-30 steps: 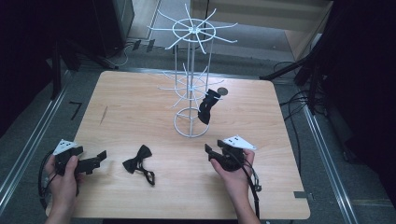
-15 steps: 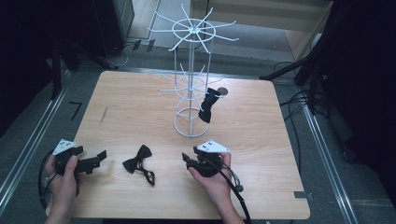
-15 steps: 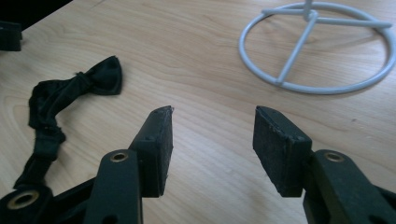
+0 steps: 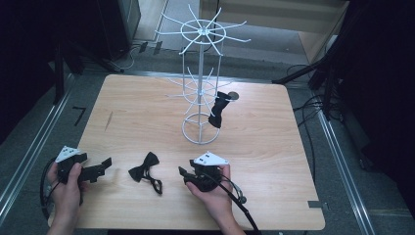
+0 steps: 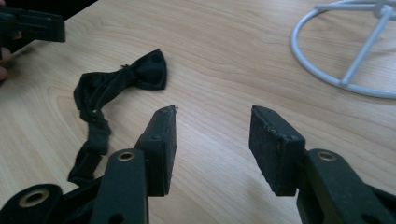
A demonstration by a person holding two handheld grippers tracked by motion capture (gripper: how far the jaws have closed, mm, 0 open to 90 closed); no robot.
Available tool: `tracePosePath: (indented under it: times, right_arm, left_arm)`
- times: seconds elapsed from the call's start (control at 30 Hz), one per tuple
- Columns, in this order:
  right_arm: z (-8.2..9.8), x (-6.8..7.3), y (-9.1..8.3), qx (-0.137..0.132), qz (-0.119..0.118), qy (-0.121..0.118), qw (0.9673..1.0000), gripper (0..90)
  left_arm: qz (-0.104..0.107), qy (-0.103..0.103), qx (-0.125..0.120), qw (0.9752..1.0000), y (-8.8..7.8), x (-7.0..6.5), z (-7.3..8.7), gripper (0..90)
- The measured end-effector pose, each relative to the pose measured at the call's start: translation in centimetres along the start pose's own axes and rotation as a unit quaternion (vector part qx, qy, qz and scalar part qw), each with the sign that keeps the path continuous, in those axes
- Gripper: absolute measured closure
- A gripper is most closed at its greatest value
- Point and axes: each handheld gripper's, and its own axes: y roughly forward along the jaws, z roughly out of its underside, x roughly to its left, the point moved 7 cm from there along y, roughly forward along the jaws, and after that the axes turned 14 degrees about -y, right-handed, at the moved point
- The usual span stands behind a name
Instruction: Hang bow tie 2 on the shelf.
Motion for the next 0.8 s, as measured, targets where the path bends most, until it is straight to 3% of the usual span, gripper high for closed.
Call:
tracePosePath:
  times: [0.47,0.8]
  right_arm:
    - [-1.0,3.6,1.4,0.002,-0.043,-0.022,0.9989,52.6]
    - [-1.0,5.0,2.0,0.006,-0.06,-0.025,0.9979,53.1]
  left_arm:
    - [0.0,0.0,0.0,1.0,0.0,0.0,0.0,0.0]
    - [-0.002,0.001,0.0,1.0,0.0,0.0,0.0,0.0]
